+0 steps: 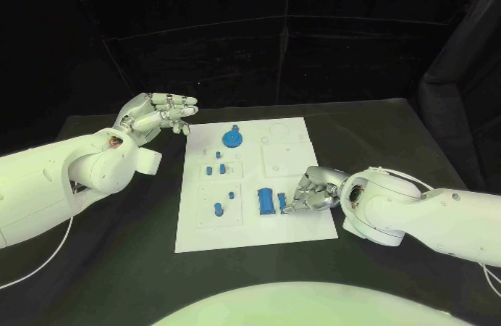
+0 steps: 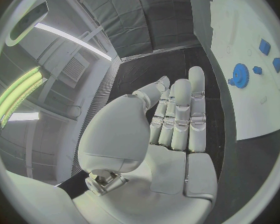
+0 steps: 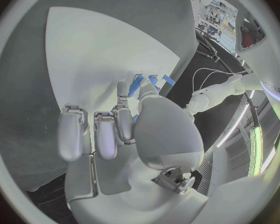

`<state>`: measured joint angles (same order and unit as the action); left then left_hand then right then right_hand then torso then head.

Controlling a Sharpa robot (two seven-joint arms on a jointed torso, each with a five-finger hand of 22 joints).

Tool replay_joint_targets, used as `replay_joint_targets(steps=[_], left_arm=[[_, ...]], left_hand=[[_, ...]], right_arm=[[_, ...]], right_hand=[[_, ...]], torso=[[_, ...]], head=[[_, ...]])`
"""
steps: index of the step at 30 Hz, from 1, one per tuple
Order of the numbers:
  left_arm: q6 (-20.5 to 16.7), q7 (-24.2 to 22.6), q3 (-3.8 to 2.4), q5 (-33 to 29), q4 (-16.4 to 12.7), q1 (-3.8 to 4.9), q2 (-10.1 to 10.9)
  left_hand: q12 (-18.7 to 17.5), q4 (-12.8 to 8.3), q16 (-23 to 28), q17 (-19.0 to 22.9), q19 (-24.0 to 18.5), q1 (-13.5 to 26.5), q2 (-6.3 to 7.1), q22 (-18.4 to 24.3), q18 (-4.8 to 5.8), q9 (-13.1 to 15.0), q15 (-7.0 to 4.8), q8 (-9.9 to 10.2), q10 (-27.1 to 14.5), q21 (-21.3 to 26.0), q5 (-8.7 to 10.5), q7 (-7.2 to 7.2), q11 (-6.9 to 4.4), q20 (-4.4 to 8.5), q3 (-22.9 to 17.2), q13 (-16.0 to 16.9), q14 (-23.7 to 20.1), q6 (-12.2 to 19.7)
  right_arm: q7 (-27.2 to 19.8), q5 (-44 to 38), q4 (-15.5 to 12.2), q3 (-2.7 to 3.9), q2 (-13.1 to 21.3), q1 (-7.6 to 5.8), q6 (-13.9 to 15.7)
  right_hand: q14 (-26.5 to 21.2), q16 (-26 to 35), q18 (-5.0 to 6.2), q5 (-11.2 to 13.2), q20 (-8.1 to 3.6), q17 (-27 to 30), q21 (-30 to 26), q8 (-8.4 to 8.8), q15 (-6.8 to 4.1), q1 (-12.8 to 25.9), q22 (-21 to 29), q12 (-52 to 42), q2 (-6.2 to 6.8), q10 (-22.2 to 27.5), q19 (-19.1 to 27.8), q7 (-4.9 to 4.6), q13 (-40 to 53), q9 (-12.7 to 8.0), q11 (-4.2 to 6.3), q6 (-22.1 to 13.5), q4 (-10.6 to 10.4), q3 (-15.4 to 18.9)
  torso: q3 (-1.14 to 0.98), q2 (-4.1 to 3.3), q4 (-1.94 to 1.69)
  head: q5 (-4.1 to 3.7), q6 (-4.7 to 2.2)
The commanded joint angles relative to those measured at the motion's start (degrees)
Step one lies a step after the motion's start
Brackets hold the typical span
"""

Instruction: Assemble the parts on the task board

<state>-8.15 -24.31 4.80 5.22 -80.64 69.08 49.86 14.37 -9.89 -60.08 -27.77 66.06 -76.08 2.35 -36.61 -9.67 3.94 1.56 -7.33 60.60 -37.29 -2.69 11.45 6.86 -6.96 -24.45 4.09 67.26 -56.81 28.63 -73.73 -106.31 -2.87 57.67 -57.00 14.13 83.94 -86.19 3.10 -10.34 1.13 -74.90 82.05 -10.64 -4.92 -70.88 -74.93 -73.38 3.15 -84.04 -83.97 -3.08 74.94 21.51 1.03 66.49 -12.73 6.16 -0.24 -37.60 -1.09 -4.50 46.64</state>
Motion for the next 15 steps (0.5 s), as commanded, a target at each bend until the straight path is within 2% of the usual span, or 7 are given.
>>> replay_joint_targets(steps=[1, 6, 10, 15], left_arm=[[0.4, -0.32, -0.04, -0.16, -0.13, 0.08, -0.05], [0.38, -0.3, -0.04, -0.16, -0.15, 0.08, -0.01], [0.41, -0.29, -0.04, -0.16, -0.18, 0.08, 0.0], [0.44, -0.28, -0.04, -0.16, -0.17, 0.08, 0.08]], left_hand=[[0.39, -0.21, -0.12, 0.06, -0.34, -0.6, 0.18, 0.02, -0.79, -0.04, 0.03, -0.38, -0.36, 0.27, -0.13, -0.03, 0.12, 0.0, 0.21, -0.08, -0.28, 0.46], [0.39, -0.21, -0.12, 0.06, -0.34, -0.6, 0.18, 0.02, -0.79, -0.04, 0.03, -0.38, -0.36, 0.27, -0.13, -0.03, 0.12, 0.0, 0.21, -0.08, -0.28, 0.46], [0.39, -0.21, -0.12, 0.06, -0.34, -0.6, 0.18, 0.02, -0.79, -0.04, 0.03, -0.38, -0.36, 0.27, -0.13, -0.03, 0.12, 0.0, 0.21, -0.08, -0.28, 0.46], [0.39, -0.21, -0.12, 0.06, -0.34, -0.6, 0.18, 0.02, -0.79, -0.04, 0.03, -0.38, -0.36, 0.27, -0.13, -0.03, 0.12, 0.0, 0.21, -0.08, -0.28, 0.46]], right_arm=[[0.39, -1.08, 0.63, 0.01, -0.58, -0.06, -1.04], [1.31, -2.64, 1.56, 0.01, -1.64, -0.06, -0.96], [1.63, -3.4, 1.91, 0.01, -2.28, -0.07, -0.66], [0.19, -2.66, 1.46, 0.01, -1.96, -0.07, 0.71]], right_hand=[[4.79, 0.09, -0.26, -0.5, -0.06, -8.8, -0.05, -0.29, -0.11, -0.51, -2.07, 0.13, -0.43, -0.64, -1.34, -0.03, 5.52, 0.13, 0.22, -0.48, 0.53, -0.04], [4.79, 0.09, -0.27, -0.69, -0.07, -8.81, -0.03, -0.31, -0.13, -1.24, -2.12, 0.17, -1.16, -0.64, -1.36, -0.01, 5.51, 0.26, 0.24, -0.46, 1.05, -0.01], [4.78, 0.11, -0.27, -0.94, -0.07, -8.78, -0.03, -0.3, -0.13, -1.55, -2.12, 0.19, -1.44, -0.64, -1.36, -0.01, 5.51, 0.32, 0.25, -0.48, 1.32, 0.08], [4.77, 0.16, -0.25, -3.0, -0.02, -8.72, -0.12, -0.18, -0.06, -0.28, -2.03, 0.12, -0.86, -0.67, -1.31, -0.12, 5.58, 0.48, 0.15, -0.67, 0.98, 1.95]], torso=[[0.0, -0.05, -0.09], [-0.03, 0.01, 0.07], [-0.01, 0.04, 0.06], [-0.06, 0.09, 0.14]], head=[[0.12, 0.12], [0.36, 0.27], [0.36, 0.32], [0.46, 0.26]])
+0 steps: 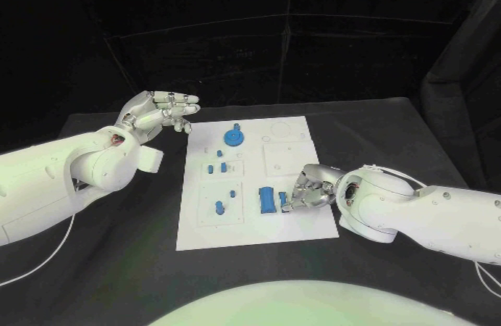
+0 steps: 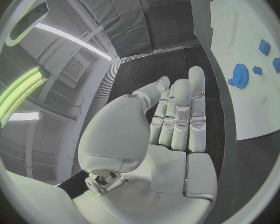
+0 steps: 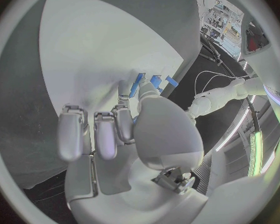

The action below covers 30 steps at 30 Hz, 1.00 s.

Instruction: Assemble the parts on the task board

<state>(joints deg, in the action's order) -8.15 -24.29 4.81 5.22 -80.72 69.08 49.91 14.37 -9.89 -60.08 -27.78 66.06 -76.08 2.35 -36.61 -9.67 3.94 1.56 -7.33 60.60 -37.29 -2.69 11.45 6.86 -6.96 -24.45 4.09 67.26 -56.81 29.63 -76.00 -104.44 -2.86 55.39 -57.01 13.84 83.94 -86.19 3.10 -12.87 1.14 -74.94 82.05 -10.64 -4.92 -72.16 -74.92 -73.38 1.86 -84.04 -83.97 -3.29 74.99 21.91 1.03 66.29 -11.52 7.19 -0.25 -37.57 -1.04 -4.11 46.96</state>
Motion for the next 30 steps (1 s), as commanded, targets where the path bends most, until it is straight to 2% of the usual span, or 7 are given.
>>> replay_joint_targets(steps=[1, 8, 15, 19, 22, 26, 30], left_arm=[[0.44, -0.3, -0.05, -0.16, -0.07, 0.08, 0.04], [0.48, -0.41, -0.04, -0.16, 0.09, 0.08, -0.08], [0.6, -0.97, -0.03, -1.82, 0.83, 0.07, -0.81], [1.21, -1.77, 0.14, -5.61, 2.22, 0.06, -2.21], [1.76, -2.79, 0.27, -7.77, 4.35, -0.02, -4.19], [0.8, -3.84, 0.33, -10.11, 7.27, -0.3, -6.61], [-0.76, -4.64, 0.34, -11.68, 9.97, -0.78, -8.83]], left_hand=[[0.39, -0.21, -0.12, 0.07, -0.34, -0.6, 0.18, 0.02, -0.79, -0.04, 0.03, -0.38, -0.36, 0.27, -0.13, -0.03, 0.12, 0.0, 0.21, -0.08, -0.28, 0.46], [0.49, -0.3, -0.16, 0.12, -0.36, -0.66, 0.16, -0.02, -0.79, -0.04, 0.03, -0.43, -0.41, 0.23, -0.13, -0.01, 0.14, 0.01, 0.25, -0.08, -0.32, 0.48], [0.83, 0.52, 1.26, 1.06, -1.8, 1.05, 0.66, 0.58, -0.71, -0.03, 0.33, -0.65, -0.86, 1.39, -0.11, -0.03, 0.25, -0.31, 1.56, -0.14, -1.96, 0.62], [0.62, 3.49, 13.11, 6.64, -10.2, 5.67, 1.99, 5.09, -0.02, 0.07, 1.72, -1.19, -1.33, 9.31, -0.39, -0.62, 0.5, -1.77, 5.3, -0.29, -10.64, 0.19], [-0.7, 4.41, 25.27, 12.31, -17.14, 5.62, 1.67, 10.63, 0.6, -0.08, 4.2, -0.82, -1.48, 17.67, -0.17, -0.31, 1.44, -3.82, 7.38, -0.46, -15.52, 0.23], [-3.36, 4.88, 34.61, 16.89, -20.26, 4.39, 0.78, 15.64, 0.05, -0.25, 5.86, 0.69, -1.96, 23.83, -0.09, -0.32, 2.01, -6.2, 9.5, -0.56, -16.23, 1.14], [-5.79, 5.32, 39.98, 19.52, -22.32, 3.78, 0.22, 18.72, -0.38, -0.16, 6.91, 2.33, -3.11, 27.38, -0.05, -1.06, 3.07, -8.1, 11.59, -0.48, -16.5, 2.26]], right_arm=[[-1.51, 0.22, -0.61, 0.0, 0.57, -0.05, 1.34], [-12.29, 7.78, -2.09, 0.03, 3.1, -0.12, 5.43], [-30.3, 27.63, 0.27, 0.09, 4.04, -1.59, 12.38], [-39.58, 40.86, 5.65, 0.1, 2.01, -3.81, 13.39], [-46.36, 50.5, 11.8, 0.12, -1.29, -4.93, 13.09], [-51.82, 58.17, 19.77, 0.22, -6.41, -5.49, 11.73], [-53.99, 61.56, 25.88, 0.51, -10.43, -5.75, 10.22]], right_hand=[[4.76, 0.19, -0.24, -0.55, -0.01, -8.64, -0.17, -0.12, -0.04, 1.33, -1.96, 0.06, 0.59, -0.68, -1.29, 0.07, 5.57, 0.09, 0.13, -0.57, -0.39, 1.29], [4.62, 0.61, -0.05, -0.13, 0.2, -8.02, -0.79, 0.73, 0.24, 2.28, -1.06, 0.83, 0.91, -0.28, -0.9, -0.41, 5.23, -0.01, -0.26, -2.12, -1.07, 2.91], [2.49, 6.44, 1.89, -1.03, 1.38, -0.1, -7.55, 3.19, 1.55, -0.21, 8.47, 16.02, -0.45, 6.5, 3.2, -2.22, -3.21, -1.07, -1.9, -6.64, 0.02, 3.49], [-12.21, 39.97, 6.88, -1.07, 3.31, 34.64, -35.7, 5.2, 3.77, -4.56, 40.67, 45.34, -2.62, 22.39, 20.02, -4.45, -21.69, -2.58, -4.48, -10.01, 1.91, 3.07], [-18.92, 54.93, 6.86, 0.06, 6.27, 42.57, -48.27, 6.39, 7.26, -8.44, 48.72, 57.38, -3.64, 28.42, 25.56, -6.87, -33.42, -4.13, -7.39, -11.18, 3.57, 2.72], [-25.5, 69.93, 7.26, 0.43, 10.05, 52.83, -62.16, 6.86, 10.69, -10.11, 58.23, 64.39, -3.85, 27.44, 30.32, -7.53, -45.47, -7.01, -9.21, -12.31, 5.22, 3.17], [-25.4, 77.5, 7.7, 0.77, 11.91, 60.57, -69.53, 6.97, 11.74, -9.57, 64.04, 68.73, -4.63, 25.81, 28.83, -7.62, -55.12, -10.25, -9.36, -12.68, 6.61, 3.86]], torso=[[-0.05, 0.07, 0.09], [-0.01, 0.17, -0.02], [0.29, 0.61, -0.19], [0.63, 1.58, -0.3], [0.91, 2.49, -0.29], [1.02, 3.34, 0.03], [0.88, 3.61, 0.09]], head=[[0.09, -0.06], [-0.11, -0.4], [-0.68, -2.27], [-0.45, -3.73], [-0.55, -4.94], [-0.56, -6.46], [-0.63, -8.25]])
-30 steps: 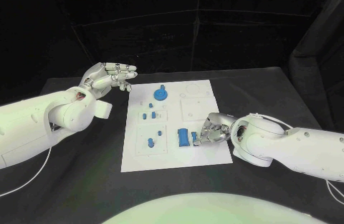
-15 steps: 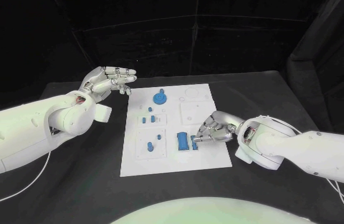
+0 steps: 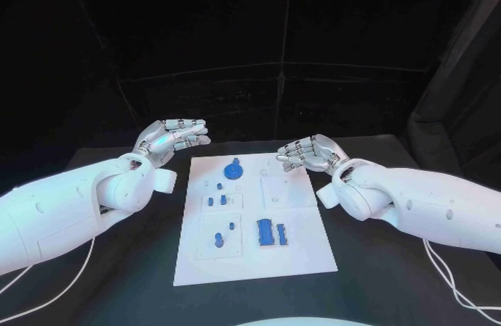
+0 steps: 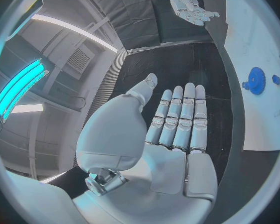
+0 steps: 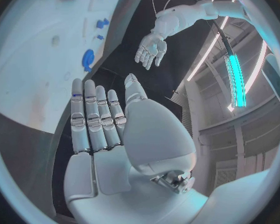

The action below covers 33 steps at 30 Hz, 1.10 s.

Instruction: Assemble the parts on the task board

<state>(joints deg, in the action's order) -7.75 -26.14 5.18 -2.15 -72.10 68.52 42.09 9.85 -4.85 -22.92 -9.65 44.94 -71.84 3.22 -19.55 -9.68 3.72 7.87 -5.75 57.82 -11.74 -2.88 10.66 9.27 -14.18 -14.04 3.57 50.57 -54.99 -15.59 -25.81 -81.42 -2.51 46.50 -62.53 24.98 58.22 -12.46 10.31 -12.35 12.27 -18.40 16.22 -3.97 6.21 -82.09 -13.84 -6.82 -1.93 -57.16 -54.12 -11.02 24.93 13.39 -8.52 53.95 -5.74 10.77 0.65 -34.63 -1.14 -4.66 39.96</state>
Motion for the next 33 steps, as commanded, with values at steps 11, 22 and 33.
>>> replay_joint_targets(steps=[11, 22, 33], left_arm=[[-4.41, -4.03, -0.09, -5.91, 8.27, -1.55, -6.56], [-6.38, -2.5, -0.53, -3.97, 6.31, -2.37, -6.03], [-23.34, -3.15, -3.16, -0.51, -7.36, -5.76, -1.15]], left_hand=[[-5.96, 1.12, 11.03, 4.97, -2.84, -1.98, -2.32, 6.44, -0.95, 0.03, 1.23, 2.07, -1.8, 6.09, 0.14, -0.22, 0.7, -1.98, 5.79, 0.03, 1.24, 0.32], [-9.85, 4.85, 16.76, 9.65, -21.7, 31.15, -3.22, 12.6, 3.64, -3.72, -2.72, 5.75, -26.84, 11.74, 2.88, -4.9, -3.6, 5.27, 9.84, -3.57, -21.82, 24.89], [-9.85, 4.85, 22.92, 9.65, -30.21, 46.05, -3.22, 15.14, 5.05, -3.72, -7.87, 5.75, -38.19, 11.74, 2.88, -10.66, -9.27, 8.54, 14.04, -3.57, -32.35, 35.9]], right_arm=[[-10.79, 12.87, 17.24, 0.96, -11.38, -0.46, -5.44], [-9.32, 12.88, 15.01, 1.1, -10.85, -0.02, -0.72], [-12.63, 21.64, -0.95, 2.05, -4.72, 1.6, 12.74]], right_hand=[[6.24, 8.62, 0.37, 0.1, 0.91, 13.79, -11.64, 0.37, 0.7, 3.04, 9.76, 3.25, -2.83, -2.79, -6.56, 1.12, -19.11, -8.33, -0.77, -0.18, 4.6, 1.0], [-20.86, 12.46, -4.1, 5.54, -5.43, 18.4, -16.22, 3.97, -6.21, 38.71, 13.84, 6.82, 1.93, 23.45, 19.08, 5.24, -24.93, -13.39, 3.76, -23.97, 5.74, -4.28], [-34.53, 12.46, -5.73, 8.04, -7.94, 18.4, -16.22, 3.97, -6.21, 54.57, 13.84, 6.82, 1.93, 35.79, 31.9, 11.02, -24.93, -13.39, 8.52, -34.93, 5.74, -6.58]], torso=[[-0.65, 1.31, -0.13], [-0.6, 2.18, 0.46], [-0.65, 3.45, 1.14]], head=[[0.68, -5.0], [2.47, -5.3], [4.66, -5.59]])
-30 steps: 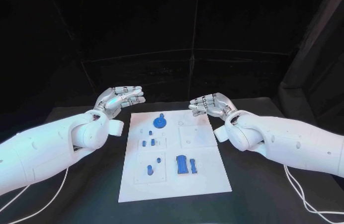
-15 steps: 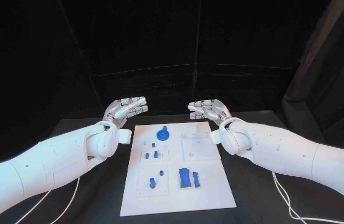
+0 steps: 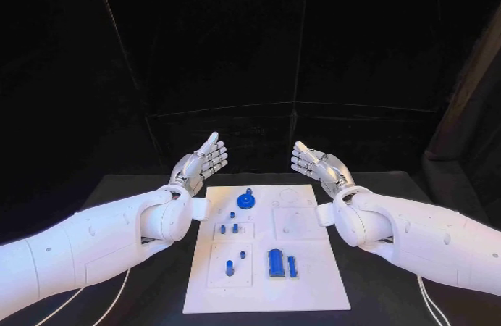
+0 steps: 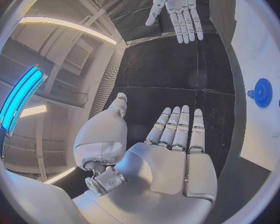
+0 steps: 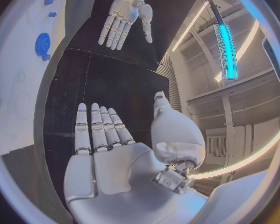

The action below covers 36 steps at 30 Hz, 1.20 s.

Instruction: Assemble the parts on the task board

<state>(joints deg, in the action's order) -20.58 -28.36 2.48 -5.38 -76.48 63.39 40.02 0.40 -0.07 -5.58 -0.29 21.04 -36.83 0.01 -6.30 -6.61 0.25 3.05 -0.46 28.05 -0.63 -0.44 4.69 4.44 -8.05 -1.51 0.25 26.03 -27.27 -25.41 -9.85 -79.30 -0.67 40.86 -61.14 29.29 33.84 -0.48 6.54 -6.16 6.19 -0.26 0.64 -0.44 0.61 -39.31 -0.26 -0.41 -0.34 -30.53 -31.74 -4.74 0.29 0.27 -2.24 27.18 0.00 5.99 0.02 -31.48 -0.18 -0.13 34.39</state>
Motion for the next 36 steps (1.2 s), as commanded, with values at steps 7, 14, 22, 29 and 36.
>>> replay_joint_targets(steps=[7, 14, 22, 29, 36], left_arm=[[-20.24, -1.31, -1.96, 4.7, -10.82, -2.57, 3.73], [-23.52, -1.44, -2.47, 5.37, -13.47, -3.22, 4.67], [-23.53, -1.44, -2.48, 5.38, -13.48, -3.23, 4.67], [-23.53, -1.44, -2.48, 5.38, -13.48, -3.23, 4.67], [-23.53, -1.44, -2.48, 5.38, -13.48, -3.23, 4.67]], left_hand=[[-0.4, 0.07, 5.58, 0.29, -9.96, 17.4, -0.01, 6.3, 6.61, -0.25, -3.05, 0.46, -13.26, 0.63, 0.44, -4.69, -4.44, 3.8, 1.51, -0.25, -12.3, 12.9], [-0.4, 0.07, 5.58, 0.29, -12.78, 22.28, -0.01, 6.3, 6.61, -0.25, -3.05, 0.46, -16.97, 0.63, 0.44, -4.69, -4.44, 8.05, 1.51, -0.25, -15.77, 16.53], [-0.4, 0.07, 5.58, 0.29, -14.87, 26.22, -0.01, 6.3, 6.61, -0.25, -3.05, 0.46, -19.93, 0.63, 0.44, -4.69, -4.44, 8.05, 1.51, -0.25, -18.54, 19.41], [-0.4, 0.07, 5.58, 0.29, -16.36, 28.9, -0.01, 6.3, 6.61, -0.25, -3.05, 0.46, -22.02, 0.63, 0.44, -4.69, -4.44, 8.05, 1.51, -0.25, -20.43, 21.42], [-0.4, 0.07, 5.58, 0.29, -21.04, 30.82, -0.01, 6.3, 6.61, -0.25, -3.05, 0.46, -23.39, 0.63, 0.44, -4.69, -4.44, 8.05, 1.51, -0.25, -21.74, 22.66]], right_arm=[[-4.19, 9.34, -9.73, 0.61, 3.48, 0.89, 14.05], [-4.38, 9.85, -10.65, 0.67, 3.83, 0.98, 14.83], [-4.38, 9.85, -10.65, 0.67, 3.83, 0.98, 14.83], [-4.38, 9.85, -10.65, 0.67, 3.83, 0.98, 14.83], [-4.38, 9.85, -10.65, 0.67, 3.83, 0.98, 14.83]], right_hand=[[-15.96, 0.48, -6.54, 6.16, -6.19, 0.26, -0.64, 0.44, -0.61, 18.51, 0.26, 0.41, 0.34, 14.39, 14.96, 4.74, -0.29, -0.27, 2.24, -12.81, 0.0, -5.99], [-20.47, 0.48, -6.54, 6.16, -6.19, 0.26, -0.64, 0.44, -0.61, 23.75, 0.26, 0.41, 0.34, 18.46, 19.22, 4.74, -0.29, -0.27, 2.24, -16.44, 0.0, -5.99], [-24.06, 0.48, -6.54, 6.16, -6.19, 0.26, -0.64, 0.44, -0.61, 27.93, 0.26, 0.41, 0.34, 21.68, 22.6, 4.74, -0.29, -0.27, 2.24, -19.33, 0.0, -5.99], [-26.54, 0.48, -6.54, 6.16, -6.19, 0.26, -0.64, 0.44, -0.61, 30.79, 0.26, 0.41, 0.34, 23.92, 24.89, 4.74, -0.29, -0.27, 2.24, -21.32, 0.0, -5.99], [-28.36, 0.48, -6.54, 6.16, -6.19, 0.26, -0.64, 0.44, -0.61, 32.84, 0.26, 0.41, 0.34, 25.38, 26.52, 4.74, -0.29, -0.27, 2.24, -22.62, 0.0, -5.99]], torso=[[-0.02, 0.3, 0.18], [-0.02, 0.3, 0.18], [-0.02, 0.3, 0.18], [-0.02, 0.3, 0.18], [-0.02, 0.3, 0.18]], head=[[0.13, -0.01], [0.13, -0.01], [0.13, -0.01], [0.13, -0.01], [0.13, -0.01]])
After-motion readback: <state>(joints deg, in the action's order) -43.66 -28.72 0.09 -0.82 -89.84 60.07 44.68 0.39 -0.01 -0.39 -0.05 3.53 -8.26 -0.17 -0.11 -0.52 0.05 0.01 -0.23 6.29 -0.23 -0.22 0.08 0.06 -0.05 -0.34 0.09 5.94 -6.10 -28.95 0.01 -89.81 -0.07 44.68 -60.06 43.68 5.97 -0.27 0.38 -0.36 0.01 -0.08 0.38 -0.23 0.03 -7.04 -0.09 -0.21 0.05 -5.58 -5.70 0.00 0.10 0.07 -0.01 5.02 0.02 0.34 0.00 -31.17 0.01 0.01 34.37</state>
